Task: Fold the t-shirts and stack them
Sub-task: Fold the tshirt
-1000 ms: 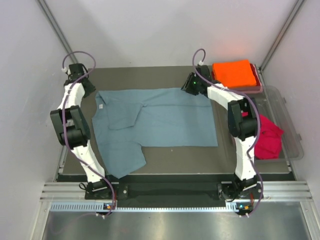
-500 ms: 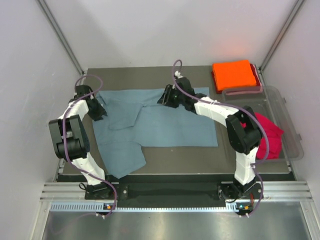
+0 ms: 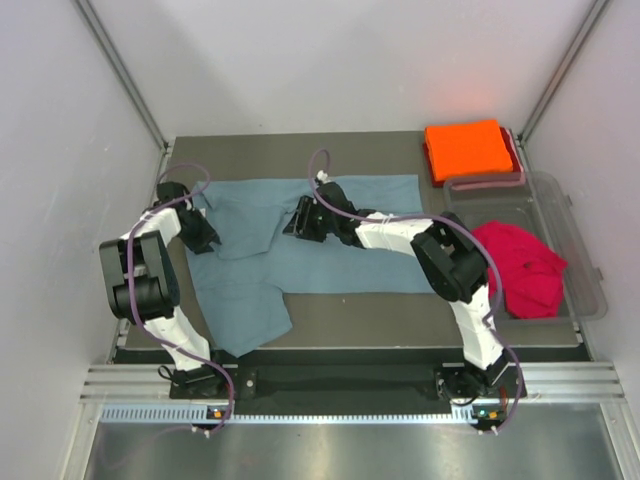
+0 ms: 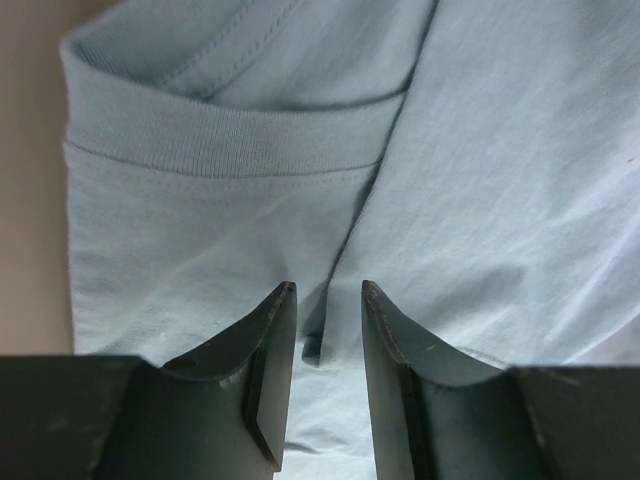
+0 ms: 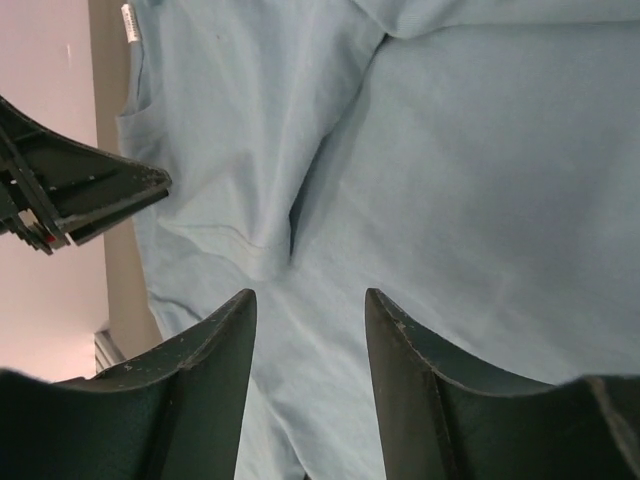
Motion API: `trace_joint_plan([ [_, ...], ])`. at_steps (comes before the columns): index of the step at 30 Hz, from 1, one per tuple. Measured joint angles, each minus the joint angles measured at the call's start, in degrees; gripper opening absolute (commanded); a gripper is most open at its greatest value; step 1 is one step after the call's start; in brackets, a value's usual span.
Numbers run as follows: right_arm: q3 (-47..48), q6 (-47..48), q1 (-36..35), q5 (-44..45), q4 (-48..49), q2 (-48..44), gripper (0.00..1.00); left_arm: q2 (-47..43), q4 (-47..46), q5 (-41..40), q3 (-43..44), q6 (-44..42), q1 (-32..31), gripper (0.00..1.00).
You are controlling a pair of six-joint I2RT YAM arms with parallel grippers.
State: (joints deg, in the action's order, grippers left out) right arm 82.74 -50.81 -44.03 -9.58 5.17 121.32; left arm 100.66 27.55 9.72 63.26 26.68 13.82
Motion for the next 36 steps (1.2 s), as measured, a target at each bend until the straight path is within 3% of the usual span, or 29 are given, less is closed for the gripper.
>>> trace_joint_plan([
  [12,2.14,-3.30,-2.58,-0.28,4.79,4.68,0.49,-0.02,-1.14,2.84,-1.16,1.77,-1.88,0.33],
  [16,2.14,-3.37,-2.82,-0.24,4.94,4.94,0.50,-0.02,-1.16,3.52,-1.16,2.23,-1.88,0.22],
  [17,2.14,-3.37,-2.84,-0.26,4.98,4.94,0.50,-0.02,-1.16,3.78,-1.16,2.43,-1.88,0.11],
  [20,2.38,-3.41,-2.86,-0.24,5.09,4.96,0.50,-0.02,-0.76,4.70,-0.85,3.32,-1.88,0.00],
  [25,2.51,-3.61,-3.13,0.04,6.29,4.96,0.52,-0.02,-0.11,7.08,2.43,5.90,-1.88,0.00],
  [36,2.89,-5.16,-4.13,1.44,8.96,5.95,0.44,2.10,-0.26,9.77,14.12,10.93,-1.86,0.00],
])
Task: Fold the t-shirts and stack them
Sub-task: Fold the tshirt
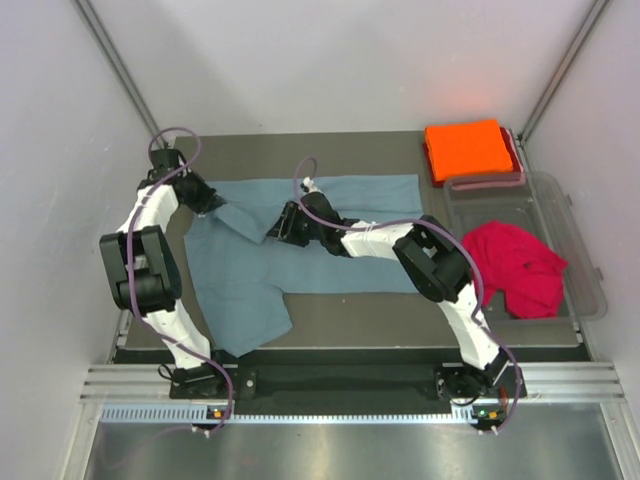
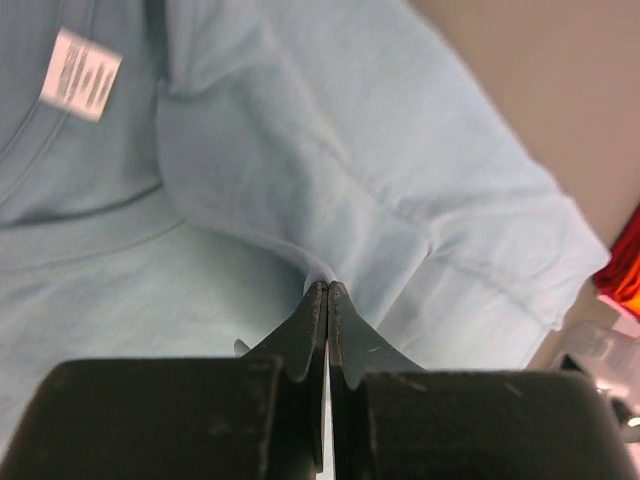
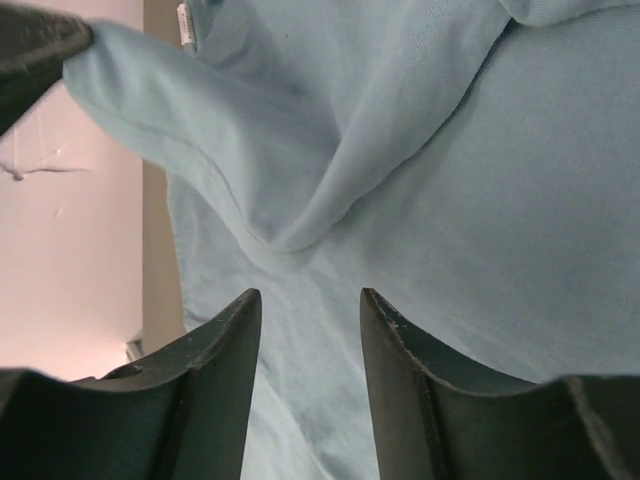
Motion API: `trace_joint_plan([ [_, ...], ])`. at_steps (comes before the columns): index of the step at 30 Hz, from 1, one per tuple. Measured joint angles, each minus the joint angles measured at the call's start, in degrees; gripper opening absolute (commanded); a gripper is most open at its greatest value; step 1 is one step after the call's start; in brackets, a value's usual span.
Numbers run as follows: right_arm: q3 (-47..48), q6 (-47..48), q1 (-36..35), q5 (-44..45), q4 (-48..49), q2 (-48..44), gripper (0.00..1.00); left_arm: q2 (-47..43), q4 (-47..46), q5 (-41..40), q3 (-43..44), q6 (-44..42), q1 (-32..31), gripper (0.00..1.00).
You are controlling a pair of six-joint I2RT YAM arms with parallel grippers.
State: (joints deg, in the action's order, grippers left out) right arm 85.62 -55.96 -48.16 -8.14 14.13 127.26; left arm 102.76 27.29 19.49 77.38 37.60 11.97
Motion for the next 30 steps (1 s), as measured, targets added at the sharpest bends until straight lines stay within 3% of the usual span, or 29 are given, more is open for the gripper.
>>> trace_joint_plan([
  [18,9.05,1.95,-0.48,1.84,-2.49,6.91,0.41,10.32,-0.33,2.38,10.60,2.78,1.03,0.00],
  [30,12.02,0.90,-0.61,4.20,-5.95,8.59,0.39,11.58,-0.39,0.52,11.10,1.40,1.03,0.00],
])
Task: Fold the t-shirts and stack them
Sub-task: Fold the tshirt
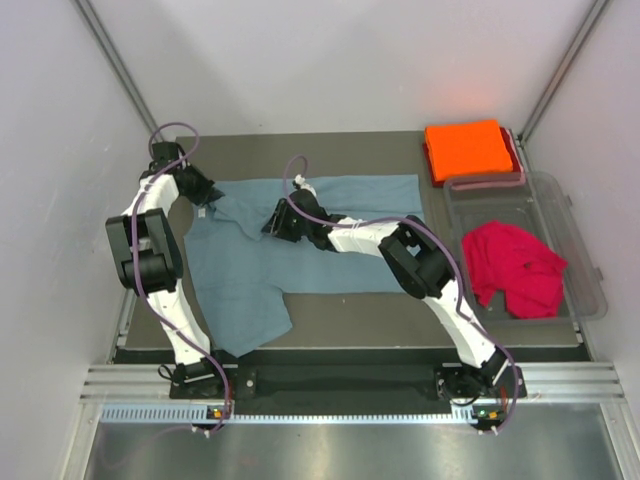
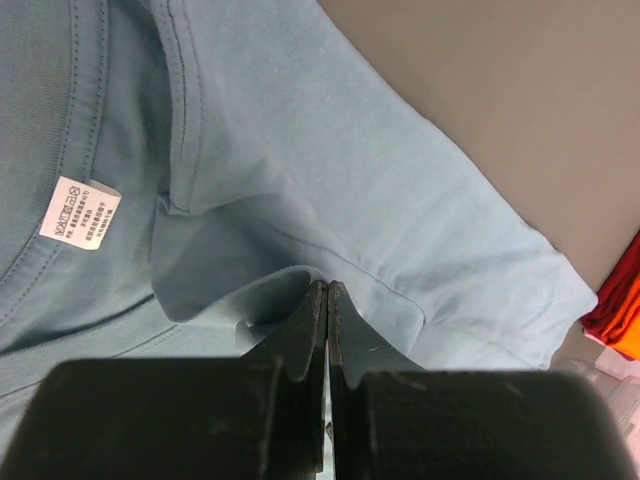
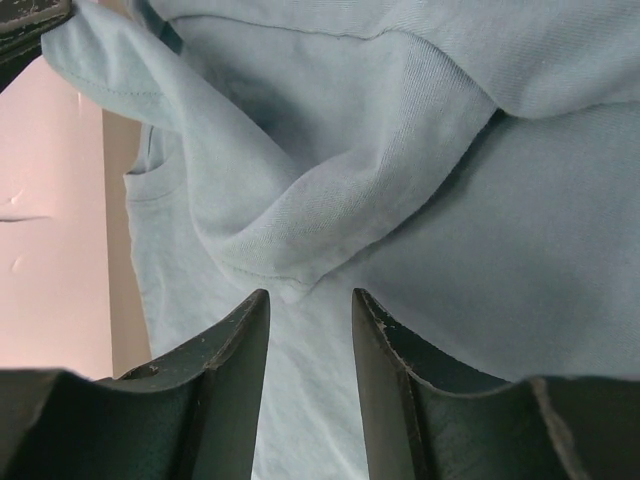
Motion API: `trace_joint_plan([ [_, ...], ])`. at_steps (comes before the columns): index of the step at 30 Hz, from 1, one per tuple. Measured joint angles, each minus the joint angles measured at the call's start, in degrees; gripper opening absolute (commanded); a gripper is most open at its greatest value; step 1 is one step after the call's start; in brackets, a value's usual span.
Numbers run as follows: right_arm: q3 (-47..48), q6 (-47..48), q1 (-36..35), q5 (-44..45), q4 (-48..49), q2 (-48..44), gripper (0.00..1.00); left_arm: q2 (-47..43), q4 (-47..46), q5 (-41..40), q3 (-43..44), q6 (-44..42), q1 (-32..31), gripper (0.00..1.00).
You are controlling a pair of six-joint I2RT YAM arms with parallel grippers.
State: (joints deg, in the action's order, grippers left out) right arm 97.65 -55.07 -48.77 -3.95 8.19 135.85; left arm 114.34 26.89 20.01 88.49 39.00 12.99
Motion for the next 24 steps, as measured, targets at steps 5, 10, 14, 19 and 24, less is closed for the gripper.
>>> trace_joint_plan([
  [5,1.09,-1.25,-0.46,0.92,-0.11,1.29,0.38,0.46,0.15,-0.17,0.02,-0.76,0.00,0.00],
  [10,1.77,-2.71,-0.90,1.77,-0.31,1.70,0.37,0.57,0.13,-0.22,0.02,-1.25,0.00,0.00],
  [14,1.84,-4.31,-1.25,2.43,-0.26,2.01,0.36,0.57,0.17,-0.22,0.02,-1.46,0.00,0.00],
  [19,3.26,-5.60,-1.53,3.15,-0.76,2.82,0.35,0.57,0.15,-0.42,0.00,-1.62,0.00,0.00],
  [24,3.67,-6.64,-1.86,4.48,-0.96,3.08,0.34,0.57,0.13,-0.39,-0.24,-1.64,0.00,0.00],
])
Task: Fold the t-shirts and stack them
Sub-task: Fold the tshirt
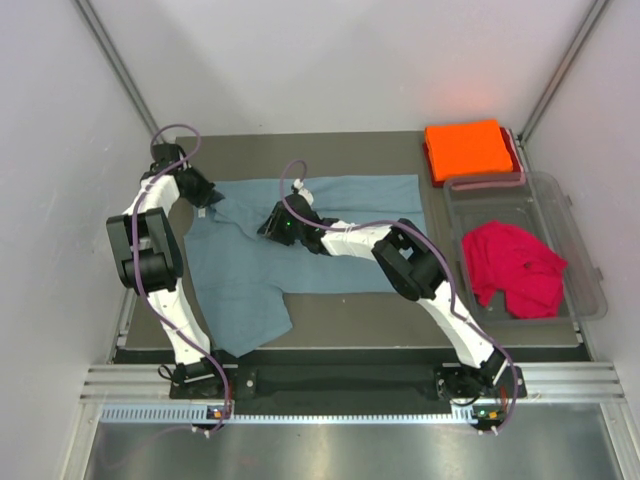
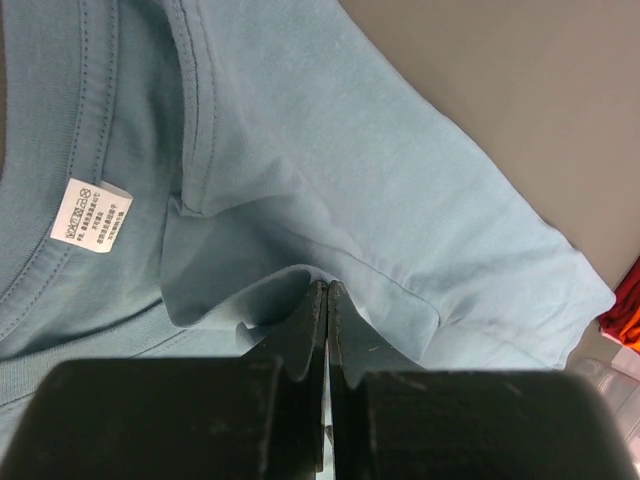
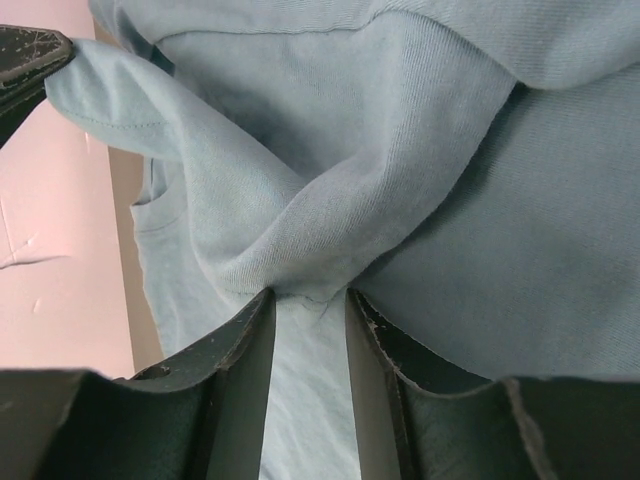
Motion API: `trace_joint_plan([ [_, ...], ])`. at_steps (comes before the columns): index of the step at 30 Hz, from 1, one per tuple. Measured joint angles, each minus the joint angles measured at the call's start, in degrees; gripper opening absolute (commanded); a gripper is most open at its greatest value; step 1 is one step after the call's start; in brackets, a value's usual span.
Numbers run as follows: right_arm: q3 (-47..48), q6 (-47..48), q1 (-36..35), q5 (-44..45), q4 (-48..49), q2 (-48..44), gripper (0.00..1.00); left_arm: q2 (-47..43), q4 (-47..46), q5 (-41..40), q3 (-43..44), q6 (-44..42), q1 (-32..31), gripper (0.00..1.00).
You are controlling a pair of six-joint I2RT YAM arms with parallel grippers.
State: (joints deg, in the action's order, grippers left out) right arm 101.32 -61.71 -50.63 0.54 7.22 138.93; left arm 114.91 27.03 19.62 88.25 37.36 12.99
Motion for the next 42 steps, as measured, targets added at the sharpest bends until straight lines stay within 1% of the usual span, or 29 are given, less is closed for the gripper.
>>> trace_joint_plan([
  [4,0.07,-1.27,-0.09,0.72,0.20,0.35,0.30,0.00,-0.02,0.00,-0.55,-0.02,0.02,0.00],
  [7,0.11,-1.95,-0.13,1.11,0.28,0.48,0.25,0.00,0.00,-0.02,-1.07,-0.04,0.02,0.00],
  [8,0.11,-2.01,-0.13,1.22,0.24,0.52,0.20,0.00,0.00,-0.02,-1.18,-0.04,0.04,0.00],
  [10,0.11,-2.36,-0.15,1.51,0.17,0.68,0.15,0.00,-0.02,-0.04,-1.42,-0.11,0.04,0.00],
  [11,0.11,-2.43,-0.15,1.62,0.17,0.76,0.11,0.00,-0.02,-0.07,-1.53,-0.17,0.04,0.00],
  [13,0.11,-2.43,-0.15,1.84,-0.02,0.81,0.05,0.00,-0.02,-0.17,-1.84,-0.31,0.04,0.00],
  [14,0.11,-2.43,-0.15,1.95,-0.04,0.85,0.00,0.00,-0.02,-0.22,-2.05,-0.37,0.04,0.00],
  [22,0.11,-0.42,-0.15,1.79,-0.02,0.85,0.00,-0.28,0.07,-1.09,-3.19,-1.38,0.04,0.00],
  [28,-0.63,1.81,-0.15,1.27,-0.04,0.09,0.00,-3.02,0.94,-1.92,-4.96,-1.60,0.04,0.00],
  [37,-12.87,3.61,0.15,1.16,0.55,-10.73,0.00,-8.94,1.81,-2.84,-9.09,-2.45,0.04,0.00],
  [42,-16.33,3.67,0.70,1.03,1.40,-14.49,0.00,-11.41,3.63,-3.63,-10.32,-2.91,0.04,0.00],
])
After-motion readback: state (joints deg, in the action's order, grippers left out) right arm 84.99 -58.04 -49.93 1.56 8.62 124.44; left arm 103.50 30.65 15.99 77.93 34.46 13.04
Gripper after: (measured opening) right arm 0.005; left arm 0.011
